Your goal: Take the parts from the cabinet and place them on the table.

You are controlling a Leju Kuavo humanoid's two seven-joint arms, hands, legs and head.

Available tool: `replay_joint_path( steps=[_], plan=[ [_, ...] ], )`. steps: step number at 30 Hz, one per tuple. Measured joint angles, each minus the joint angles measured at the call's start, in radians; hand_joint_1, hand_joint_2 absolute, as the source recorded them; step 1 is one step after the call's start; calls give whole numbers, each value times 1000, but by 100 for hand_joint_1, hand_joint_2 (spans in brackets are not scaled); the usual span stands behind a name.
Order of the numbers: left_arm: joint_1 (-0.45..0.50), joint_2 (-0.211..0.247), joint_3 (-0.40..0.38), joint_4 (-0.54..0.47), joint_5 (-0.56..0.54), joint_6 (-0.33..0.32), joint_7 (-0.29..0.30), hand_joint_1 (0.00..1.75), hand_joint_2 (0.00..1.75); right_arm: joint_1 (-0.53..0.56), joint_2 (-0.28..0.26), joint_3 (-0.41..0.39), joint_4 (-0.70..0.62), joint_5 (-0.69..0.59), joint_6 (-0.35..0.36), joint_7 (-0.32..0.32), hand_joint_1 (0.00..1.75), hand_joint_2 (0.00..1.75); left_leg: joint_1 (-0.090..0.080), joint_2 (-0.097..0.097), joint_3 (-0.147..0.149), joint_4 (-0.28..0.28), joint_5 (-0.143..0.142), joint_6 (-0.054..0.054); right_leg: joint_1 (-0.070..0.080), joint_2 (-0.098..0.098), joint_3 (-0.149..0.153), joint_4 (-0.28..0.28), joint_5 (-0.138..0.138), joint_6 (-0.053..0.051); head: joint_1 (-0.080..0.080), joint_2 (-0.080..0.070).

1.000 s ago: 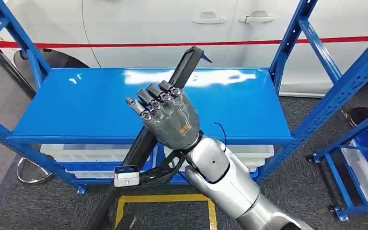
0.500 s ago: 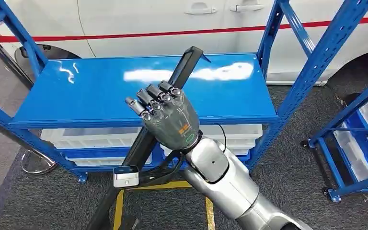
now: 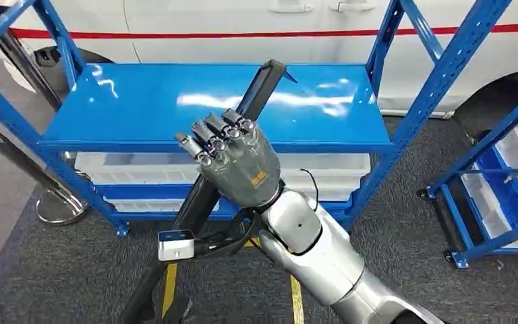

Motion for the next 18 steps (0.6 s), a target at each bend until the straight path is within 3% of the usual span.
replay_joint_path(
  steps=[1,2,3,4,5,6,7,8,10,11,12,13,15,16,17,18],
  plan=[
    [1,0,0,0,0,0,0,0,175,0,-1,0,2,1,0,1,175,175,-1,1,-19,3,11,0,0,0,-8,64,-7,1,0,0],
    [1,0,0,0,0,0,0,0,175,0,-2,0,4,1,0,1,175,175,-2,2,-35,7,22,-1,0,0,1,84,18,1,0,0],
    [1,0,0,0,0,0,0,0,175,0,-4,0,6,2,0,1,175,175,-3,2,-52,11,31,-2,0,0,29,67,56,-1,0,0],
    [1,0,0,0,0,0,0,0,175,-1,-4,0,8,2,0,2,175,175,-3,1,-67,14,39,-4,0,0,74,18,87,-5,0,0],
    [1,0,0,0,0,0,0,0,175,-2,-4,0,9,2,0,2,175,175,-3,1,-80,18,47,-7,1,0,137,-61,100,-11,0,0],
    [1,-2,0,0,0,-1,0,0,175,-7,-3,0,9,2,0,2,175,175,-3,0,-90,23,54,-11,5,0,207,-151,77,-21,0,0],
    [-1,-3,0,0,1,0,0,0,175,-14,-2,1,9,2,0,2,175,175,-7,1,-98,28,60,-16,10,0,250,-232,49,-22,0,0],
    [-1,-5,0,0,1,-2,-1,0,175,-20,-1,1,11,2,1,3,175,175,-5,1,-101,26,73,-23,12,1,255,-251,41,-21,0,0],
    [-2,-5,0,0,1,-4,0,0,175,-26,-1,2,15,2,1,5,175,175,0,1,-103,18,90,-30,18,1,248,-251,58,-27,0,0],
    [-2,-5,0,0,1,-4,0,0,175,-27,-1,2,20,2,1,7,175,175,0,-2,-111,19,80,-36,1,-6,247,-270,74,-35,0,0],
    [-2,-5,0,0,1,-5,0,0,175,-30,-1,3,24,2,2,7,175,175,1,-5,-120,37,45,-42,3,-7,239,-271,85,-41,0,0],
    [-1,-5,0,0,2,-6,0,0,175,-35,0,3,27,2,2,9,175,175,2,-5,-136,92,-9,-46,2,-9,229,-270,93,-47,-1,0],
    [-2,-5,0,0,2,-6,1,0,175,-39,2,4,31,2,2,10,175,175,10,-5,-179,252,-107,-58,2,-11,206,-268,111,-48,-1,0],
    [-3,-5,0,0,2,-6,0,0,175,-40,2,5,34,2,2,10,175,175,13,-5,-191,315,-121,-63,1,-13,193,-263,117,-45,-1,0],
    [-3,-5,0,0,2,-6,0,0,175,-40,2,5,36,2,2,10,175,175,17,-5,-184,334,-105,-68,-1,-14,180,-258,123,-43,-1,0],
    [-3,-5,0,0,2,-6,1,0,175,-40,2,6,38,2,2,10,175,175,22,-5,-155,307,-72,-74,-6,-14,168,-251,127,-38,-1,0]
  ],
)
